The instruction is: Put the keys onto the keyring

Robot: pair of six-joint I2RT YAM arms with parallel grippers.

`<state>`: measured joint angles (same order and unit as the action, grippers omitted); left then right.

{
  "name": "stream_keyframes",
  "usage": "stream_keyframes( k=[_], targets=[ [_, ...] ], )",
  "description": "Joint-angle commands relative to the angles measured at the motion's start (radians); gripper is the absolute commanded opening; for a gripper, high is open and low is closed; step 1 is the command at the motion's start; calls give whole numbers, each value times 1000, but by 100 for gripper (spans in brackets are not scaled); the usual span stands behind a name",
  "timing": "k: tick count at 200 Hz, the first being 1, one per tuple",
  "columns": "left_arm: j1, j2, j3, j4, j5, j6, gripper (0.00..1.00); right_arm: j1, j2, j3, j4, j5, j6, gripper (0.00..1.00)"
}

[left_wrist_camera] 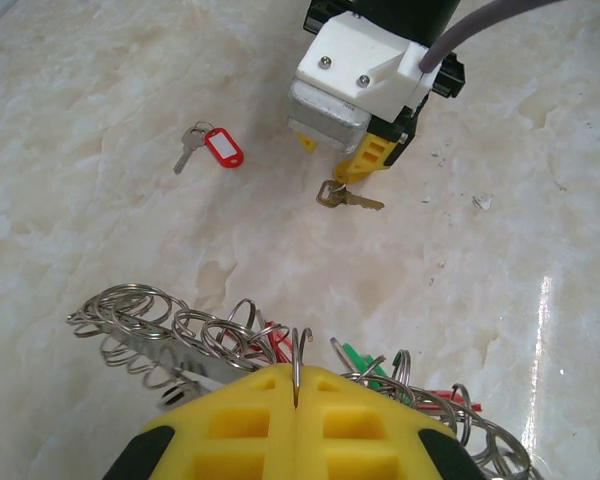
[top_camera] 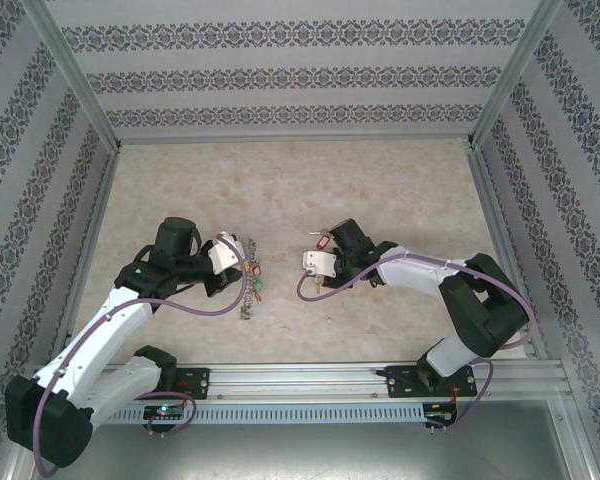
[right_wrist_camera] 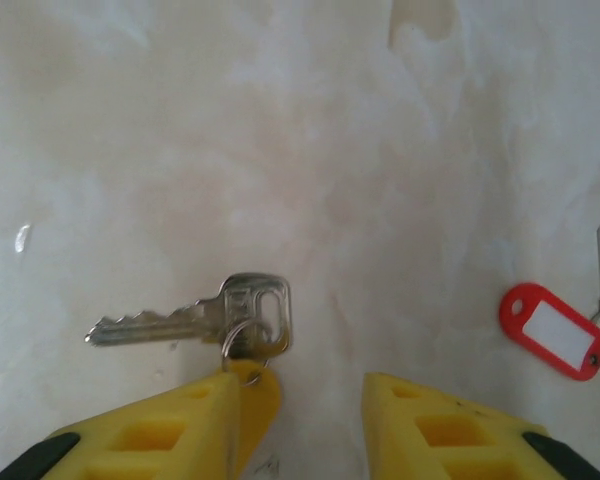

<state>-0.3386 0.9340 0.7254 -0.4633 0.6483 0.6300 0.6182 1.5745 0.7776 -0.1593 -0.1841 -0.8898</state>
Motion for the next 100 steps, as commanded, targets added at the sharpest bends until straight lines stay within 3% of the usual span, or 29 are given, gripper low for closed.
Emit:
stream_keyframes(
  k=[1,100],
  targets=[
    [10,-17,0,40,5,-8,0,9,29,12,12,-19,-69,35],
    [16,-14,4,34,-2,-12,0,19,45,17,-41,-42,-98,34]
  ],
)
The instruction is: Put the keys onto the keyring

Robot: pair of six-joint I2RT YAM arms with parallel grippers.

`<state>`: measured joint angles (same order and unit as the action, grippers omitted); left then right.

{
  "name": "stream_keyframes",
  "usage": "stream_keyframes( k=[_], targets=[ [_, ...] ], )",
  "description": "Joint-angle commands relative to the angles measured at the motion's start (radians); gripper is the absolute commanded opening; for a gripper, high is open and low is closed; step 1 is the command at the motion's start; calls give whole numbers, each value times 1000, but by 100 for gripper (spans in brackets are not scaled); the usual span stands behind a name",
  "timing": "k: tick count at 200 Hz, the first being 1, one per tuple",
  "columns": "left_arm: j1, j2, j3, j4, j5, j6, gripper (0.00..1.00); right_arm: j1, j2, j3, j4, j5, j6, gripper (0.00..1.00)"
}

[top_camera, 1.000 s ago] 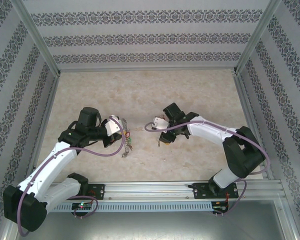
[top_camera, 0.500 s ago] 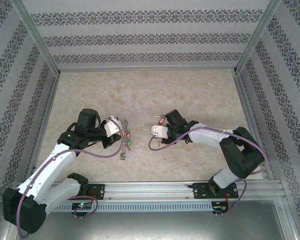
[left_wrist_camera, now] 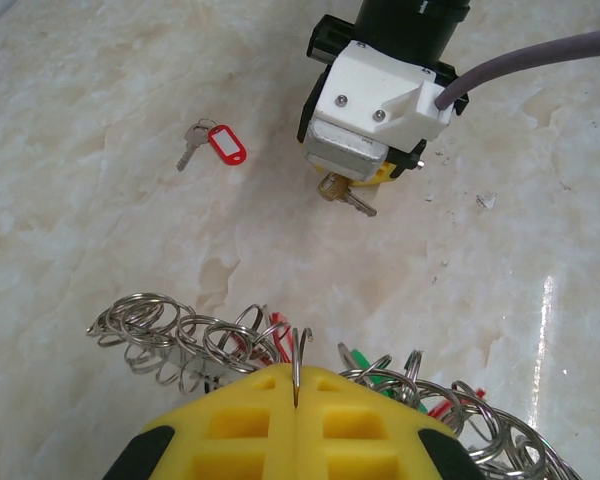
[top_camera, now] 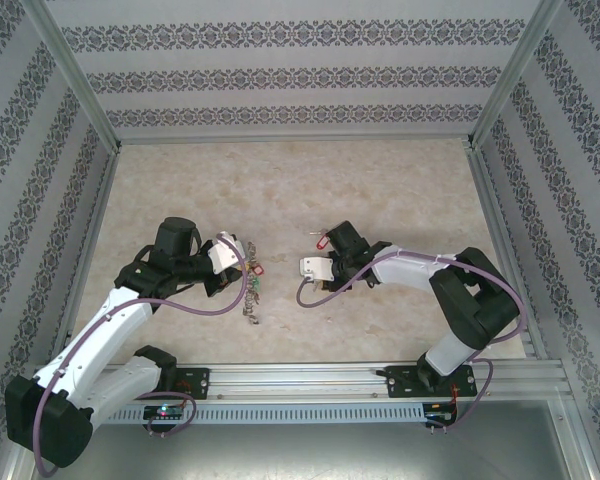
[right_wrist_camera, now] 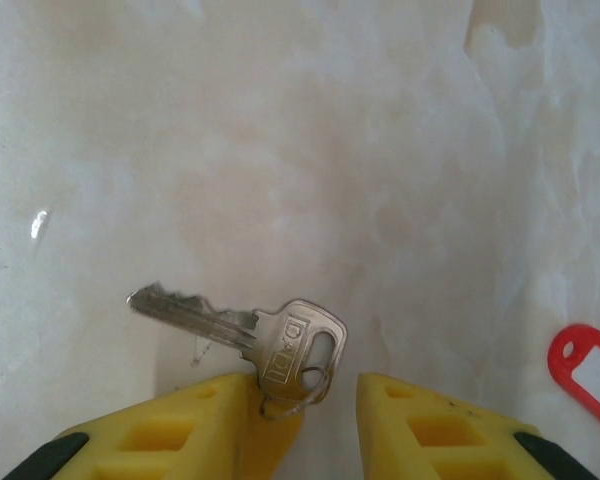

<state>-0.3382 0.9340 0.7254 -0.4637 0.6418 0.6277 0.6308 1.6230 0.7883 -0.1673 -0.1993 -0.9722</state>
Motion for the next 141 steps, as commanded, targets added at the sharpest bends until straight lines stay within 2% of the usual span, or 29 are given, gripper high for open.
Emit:
stream_keyframes(
  k=[1,22,80,141],
  targets=[
    [16,-14,5,34,4,-10,0,6,-5,6,-32,-27,-16,34],
    [18,-16,2,31,1,-9,0,5,-16,-3,-34,-20,-17,32],
    [18,-15,5,32,2,-13,0,-34,-68,-23,-60,-55,42,40],
    [18,-15,5,33,1,-15,0,-31,-45,-2,-127,-84,60,39]
  ],
)
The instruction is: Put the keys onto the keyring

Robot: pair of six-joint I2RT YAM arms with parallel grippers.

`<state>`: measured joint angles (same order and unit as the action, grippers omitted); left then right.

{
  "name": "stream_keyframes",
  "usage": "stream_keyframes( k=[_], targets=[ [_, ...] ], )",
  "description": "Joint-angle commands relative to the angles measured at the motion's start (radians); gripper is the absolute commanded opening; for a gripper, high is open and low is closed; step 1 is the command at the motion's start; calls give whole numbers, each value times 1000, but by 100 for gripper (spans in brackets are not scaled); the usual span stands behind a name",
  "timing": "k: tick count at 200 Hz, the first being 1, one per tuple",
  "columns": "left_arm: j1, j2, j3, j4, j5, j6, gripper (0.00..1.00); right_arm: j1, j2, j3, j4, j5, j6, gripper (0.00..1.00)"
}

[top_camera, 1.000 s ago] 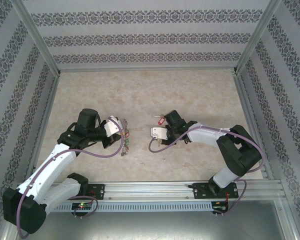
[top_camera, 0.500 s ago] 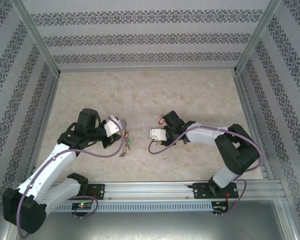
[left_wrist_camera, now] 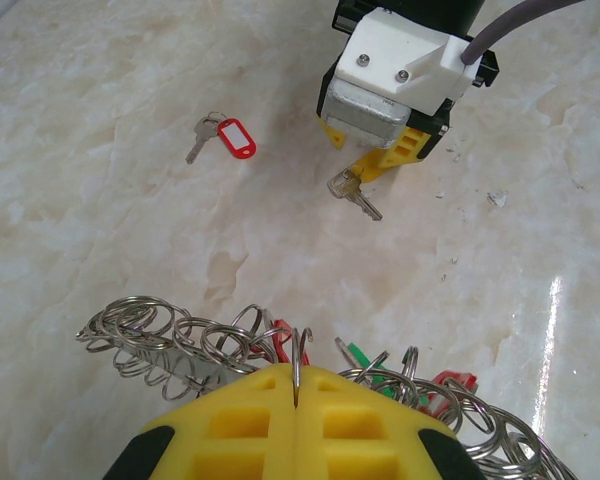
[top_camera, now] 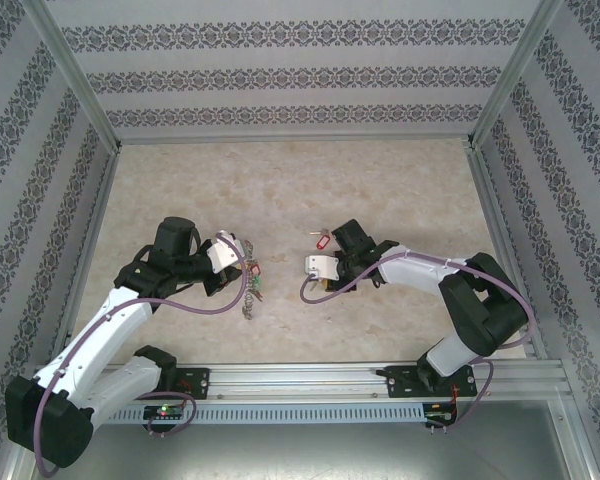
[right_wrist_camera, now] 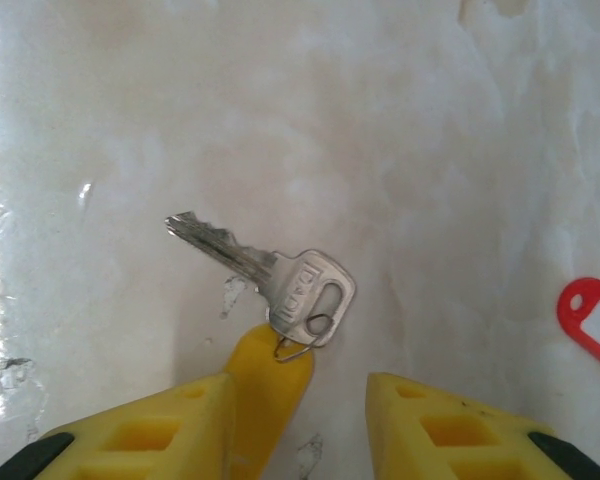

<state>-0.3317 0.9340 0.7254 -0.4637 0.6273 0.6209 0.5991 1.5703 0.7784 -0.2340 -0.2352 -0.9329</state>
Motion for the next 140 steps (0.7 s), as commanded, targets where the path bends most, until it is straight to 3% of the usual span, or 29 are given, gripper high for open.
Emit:
stream_keyframes(
  k=[1,39,84,140],
  targets=[
    [11,-15,4,34,15,-8,0,1,8,8,-60,-49,21,39],
    [11,-12,2,36,12,-10,0,5,33,24,-68,-61,55,41],
    [13,-14,2,33,6,-10,0,10,96,76,-82,-23,98,34],
    [14,-15,-1,34,5,-12,0,11,92,89,-96,-60,122,35]
  ],
)
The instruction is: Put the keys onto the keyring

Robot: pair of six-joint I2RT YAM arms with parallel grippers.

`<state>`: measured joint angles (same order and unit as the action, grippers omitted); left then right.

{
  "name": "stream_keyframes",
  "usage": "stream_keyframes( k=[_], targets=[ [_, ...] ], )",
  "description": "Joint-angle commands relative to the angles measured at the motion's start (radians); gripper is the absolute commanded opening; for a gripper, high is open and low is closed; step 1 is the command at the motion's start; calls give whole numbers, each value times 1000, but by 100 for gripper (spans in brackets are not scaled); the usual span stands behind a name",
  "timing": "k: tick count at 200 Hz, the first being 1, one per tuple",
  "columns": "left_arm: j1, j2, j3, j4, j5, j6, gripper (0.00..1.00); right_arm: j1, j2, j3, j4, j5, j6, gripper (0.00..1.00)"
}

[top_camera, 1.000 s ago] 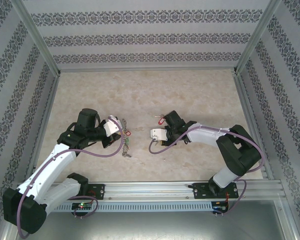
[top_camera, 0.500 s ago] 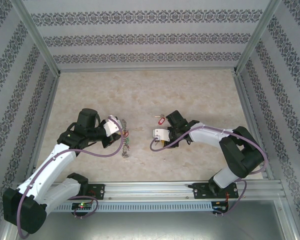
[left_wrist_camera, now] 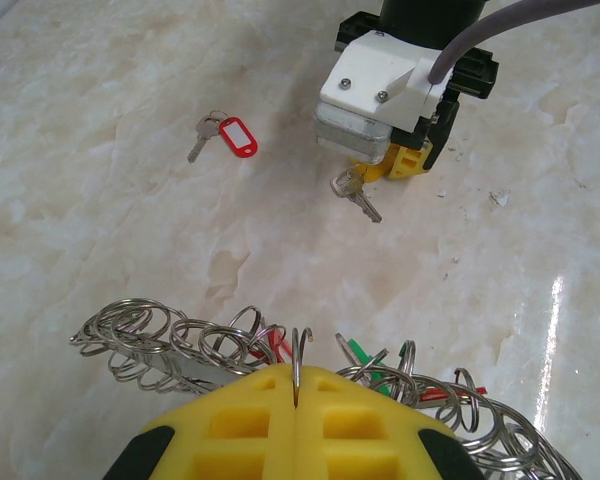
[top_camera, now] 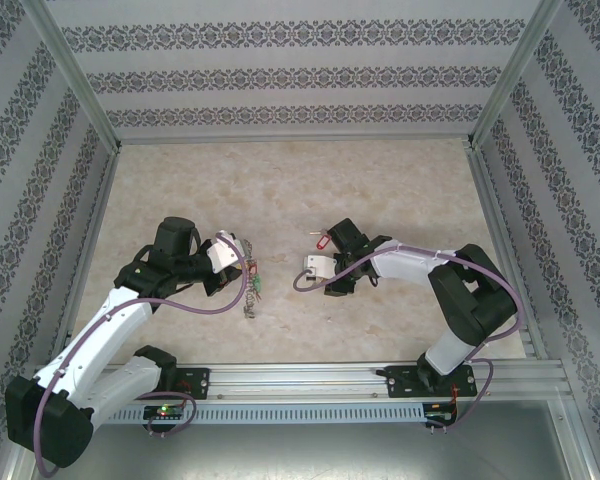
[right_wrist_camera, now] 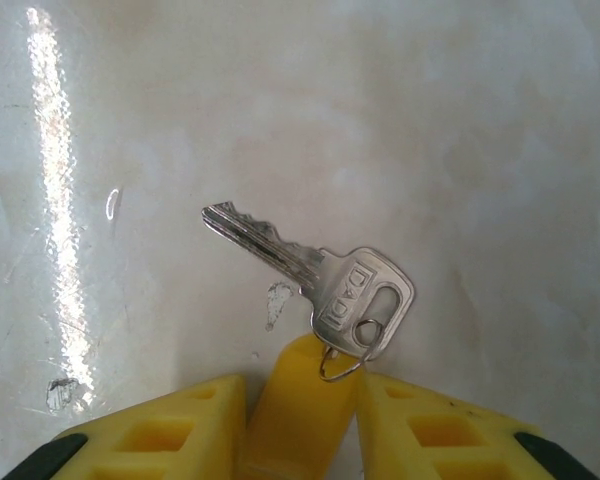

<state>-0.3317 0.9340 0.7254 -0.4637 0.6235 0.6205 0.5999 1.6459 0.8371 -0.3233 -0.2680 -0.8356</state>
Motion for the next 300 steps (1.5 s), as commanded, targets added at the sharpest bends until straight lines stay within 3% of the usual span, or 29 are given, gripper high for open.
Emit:
stream_keyframes(
  k=[1,41,74,135,193,228,242,264,284,300],
  targets=[
    [13,-15,0,34,8,-12,0,10,17,31,-8,-27,25,35],
    [15,-15,-1,34,8,-11,0,6,22,64,-33,-42,42,36],
    [14,-17,-3,34,4,-13,0,4,38,75,-46,-39,39,30],
    [17,-20,-3,31,2,-13,0,4,28,52,-72,-39,41,34],
    [19,-20,-4,31,5,-13,0,4,37,69,-81,-33,47,11],
    [20,-23,-6,32,4,-13,0,4,37,67,-74,-27,52,7],
    [20,-22,-6,34,5,-14,0,3,36,66,-65,-21,61,9],
    [21,-20,-4,37,7,-15,0,5,25,55,-43,-39,80,27],
    [21,-17,-4,37,8,-14,0,4,25,59,-55,-50,78,31],
    [23,-17,-5,40,8,-16,0,2,29,62,-56,-47,78,28]
  ],
)
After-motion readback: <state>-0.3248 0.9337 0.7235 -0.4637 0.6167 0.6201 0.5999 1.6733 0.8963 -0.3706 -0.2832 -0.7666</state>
